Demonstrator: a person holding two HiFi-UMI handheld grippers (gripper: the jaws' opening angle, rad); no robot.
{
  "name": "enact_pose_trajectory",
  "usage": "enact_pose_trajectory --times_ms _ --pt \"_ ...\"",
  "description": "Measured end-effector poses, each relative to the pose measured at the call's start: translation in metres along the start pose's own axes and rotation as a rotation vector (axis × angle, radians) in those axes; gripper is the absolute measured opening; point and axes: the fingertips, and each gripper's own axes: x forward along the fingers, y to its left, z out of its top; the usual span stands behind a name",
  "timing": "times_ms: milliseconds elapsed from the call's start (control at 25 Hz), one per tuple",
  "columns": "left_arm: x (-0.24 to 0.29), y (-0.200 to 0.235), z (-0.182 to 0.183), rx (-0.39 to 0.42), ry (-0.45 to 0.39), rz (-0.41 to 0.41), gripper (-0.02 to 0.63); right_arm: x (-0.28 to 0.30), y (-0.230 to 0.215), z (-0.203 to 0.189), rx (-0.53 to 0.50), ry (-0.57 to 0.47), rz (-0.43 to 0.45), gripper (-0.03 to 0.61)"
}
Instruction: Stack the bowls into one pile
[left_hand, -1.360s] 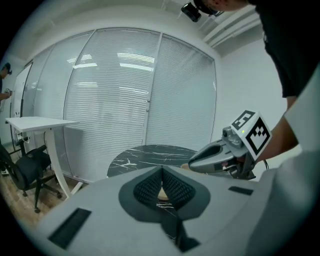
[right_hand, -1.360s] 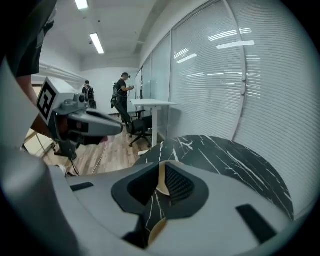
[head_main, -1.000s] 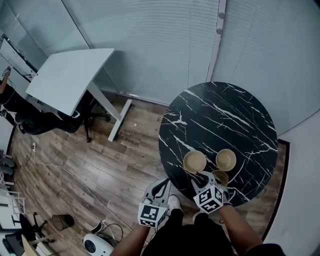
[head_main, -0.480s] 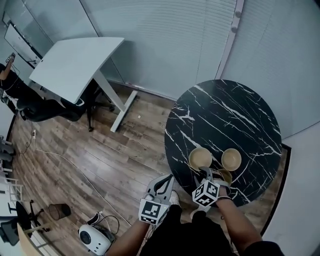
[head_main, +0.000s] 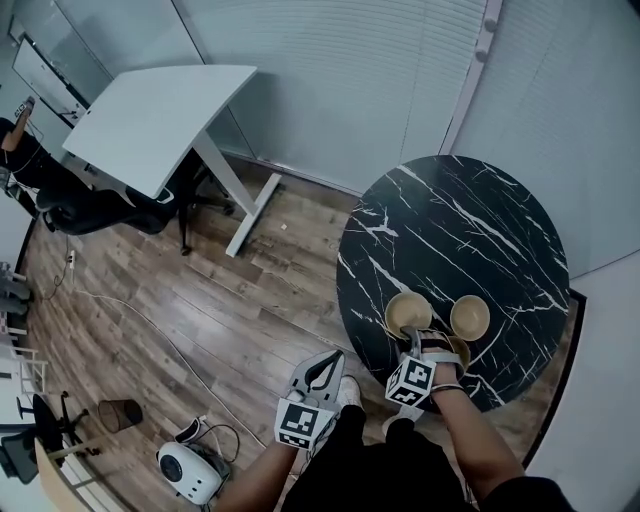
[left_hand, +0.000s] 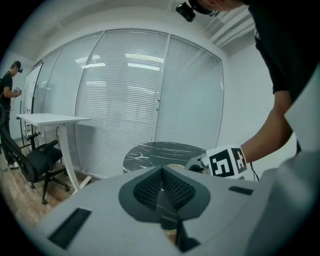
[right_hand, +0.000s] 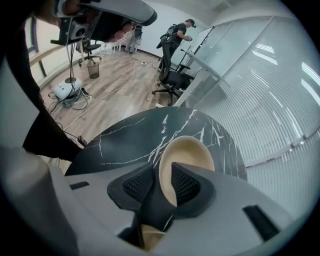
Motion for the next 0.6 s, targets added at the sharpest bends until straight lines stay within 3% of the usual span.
enact_pose_trajectory --times_ms 160,600 --pt "-0.005 0.005 -0.007 -0.023 0.008 0.011 0.014 0.004 -0.003 0.001 -0.042 0.018 -0.010 0.104" --pt "-0.002 0.008 0.001 0.008 -0.010 0.002 0.014 0.009 -0.003 0.000 -0.056 0.038 -0.013 0.031"
